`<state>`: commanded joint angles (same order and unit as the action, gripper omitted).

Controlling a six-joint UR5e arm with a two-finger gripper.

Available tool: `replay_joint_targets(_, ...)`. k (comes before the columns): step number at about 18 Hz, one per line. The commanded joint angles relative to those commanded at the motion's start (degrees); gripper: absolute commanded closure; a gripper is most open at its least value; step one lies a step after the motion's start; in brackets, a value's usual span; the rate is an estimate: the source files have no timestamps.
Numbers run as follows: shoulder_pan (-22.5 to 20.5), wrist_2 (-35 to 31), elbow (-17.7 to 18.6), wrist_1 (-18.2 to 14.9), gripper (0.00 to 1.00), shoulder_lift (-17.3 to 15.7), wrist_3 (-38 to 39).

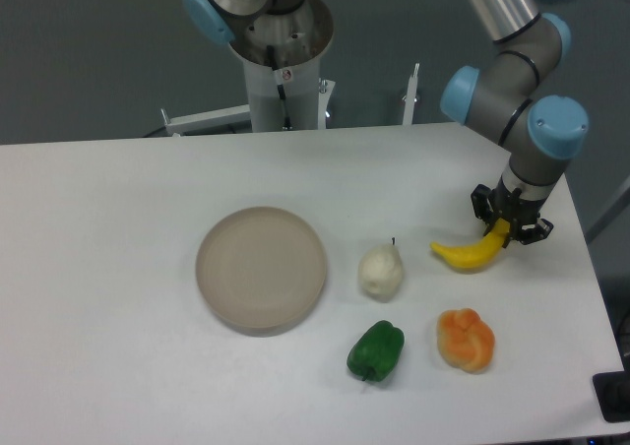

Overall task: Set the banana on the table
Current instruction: 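Lower the banana down onto the bare table surface, then open the gripper to release the banana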

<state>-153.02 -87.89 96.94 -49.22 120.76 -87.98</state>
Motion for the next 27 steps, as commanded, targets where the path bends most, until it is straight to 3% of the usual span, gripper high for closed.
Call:
replay_joint_targets(16,0.2,0.0,-0.2,0.0,0.62,0.5,-0.1)
replay_joint_targets(18,0.2,0.0,-0.3,0.0,0.53,0.5,0.0)
replay_joint_targets(21,0.2,0.1,-0.5,0.0,0.50,0.5,-0.1)
replay_joint_targets(22,0.2,0.1,-0.6,0.0,0.45,0.5,-0.1)
replay_joint_targets(24,0.2,0.1,-1.2,-0.1,0.26,0.4,0.1)
replay_joint_targets(27,0.9,0.1,-3.0,-0.3,0.04,0.4,0.9)
